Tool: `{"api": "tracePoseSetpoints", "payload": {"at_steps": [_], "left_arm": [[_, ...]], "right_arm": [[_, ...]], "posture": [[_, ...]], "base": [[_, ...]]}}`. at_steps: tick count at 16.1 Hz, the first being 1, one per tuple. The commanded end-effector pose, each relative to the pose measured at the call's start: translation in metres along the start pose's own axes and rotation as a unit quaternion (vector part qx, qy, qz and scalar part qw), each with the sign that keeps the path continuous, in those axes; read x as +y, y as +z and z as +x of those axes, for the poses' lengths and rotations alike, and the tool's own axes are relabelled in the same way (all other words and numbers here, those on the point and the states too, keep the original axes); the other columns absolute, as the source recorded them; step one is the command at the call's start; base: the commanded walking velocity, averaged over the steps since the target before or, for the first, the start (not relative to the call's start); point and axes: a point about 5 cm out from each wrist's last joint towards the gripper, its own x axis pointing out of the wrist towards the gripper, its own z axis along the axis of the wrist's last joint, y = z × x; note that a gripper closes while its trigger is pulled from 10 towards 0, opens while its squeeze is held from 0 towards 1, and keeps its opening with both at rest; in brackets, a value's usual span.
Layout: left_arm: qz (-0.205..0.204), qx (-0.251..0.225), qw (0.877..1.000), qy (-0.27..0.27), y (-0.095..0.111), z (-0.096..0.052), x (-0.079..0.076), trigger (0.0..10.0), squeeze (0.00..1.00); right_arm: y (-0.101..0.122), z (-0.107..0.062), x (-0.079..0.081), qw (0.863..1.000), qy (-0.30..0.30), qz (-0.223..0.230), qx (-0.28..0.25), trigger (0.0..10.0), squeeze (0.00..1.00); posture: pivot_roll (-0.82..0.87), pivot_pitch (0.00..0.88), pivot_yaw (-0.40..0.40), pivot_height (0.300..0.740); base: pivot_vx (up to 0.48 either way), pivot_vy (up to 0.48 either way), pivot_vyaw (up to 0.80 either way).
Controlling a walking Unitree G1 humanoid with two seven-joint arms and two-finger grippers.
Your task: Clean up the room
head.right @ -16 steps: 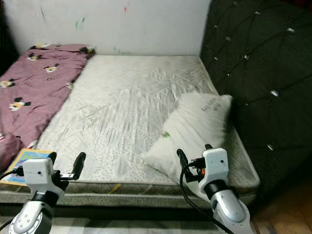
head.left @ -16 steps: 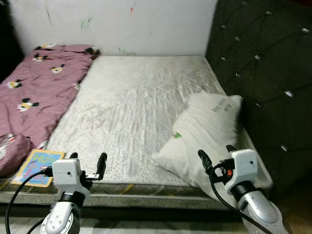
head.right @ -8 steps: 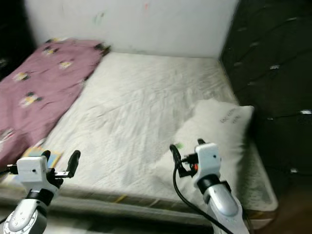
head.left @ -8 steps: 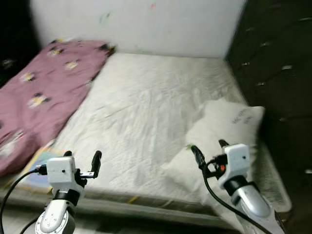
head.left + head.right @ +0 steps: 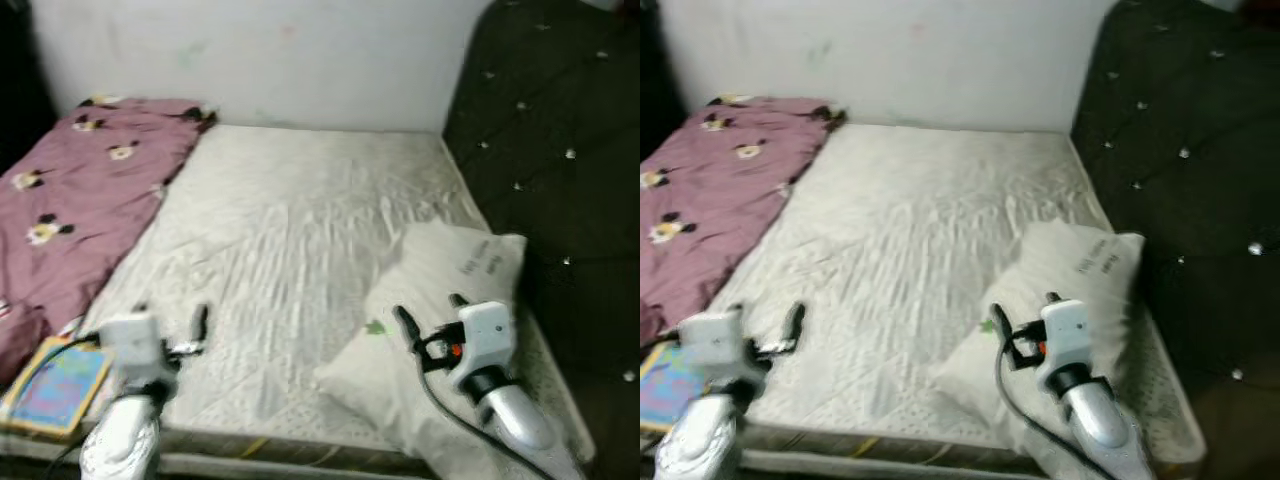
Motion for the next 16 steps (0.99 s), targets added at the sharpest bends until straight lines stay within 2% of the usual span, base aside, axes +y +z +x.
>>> {"api": "tracePoseSetpoints", "payload": {"at_steps": [1, 3, 6, 16], "left_arm": [[0.017, 0.008, 1.0, 0.015, -0.0016, -0.0034, 0.0099, 10.0, 0.0], [0.018, 0.006, 1.0, 0.013, -0.0012, -0.0033, 0.0089, 10.0, 0.0], [0.017, 0.006, 1.0, 0.013, -0.0011, -0.0026, 0.0076, 10.0, 0.0], [0.014, 0.005, 1.0, 0.013, -0.002, -0.0022, 0.0059, 10.0, 0.0]], "right_arm": [[0.0047, 0.0033, 0.0029, 1.0, 0.003, -0.001, -0.011, 10.0, 0.0], [0.0043, 0.004, 0.0031, 1.0, 0.002, 0.003, -0.008, 10.0, 0.0], [0.0049, 0.0044, 0.0026, 1.0, 0.003, 0.001, -0.01, 10.0, 0.0], [0.0081, 0.0121, 0.0089, 1.0, 0.019, -0.002, -0.017, 10.0, 0.0]], "posture": [[0.0, 0.0, 0.016, 0.74], [0.0, 0.0, 0.016, 0.74], [0.0, 0.0, 0.013, 0.74], [0.0, 0.0, 0.004, 0.74]], "base": [[0.0, 0.0, 0.0], [0.0, -0.12, -0.23], [0.0, -0.246, -0.66], [0.0, -0.309, 0.0]]}}
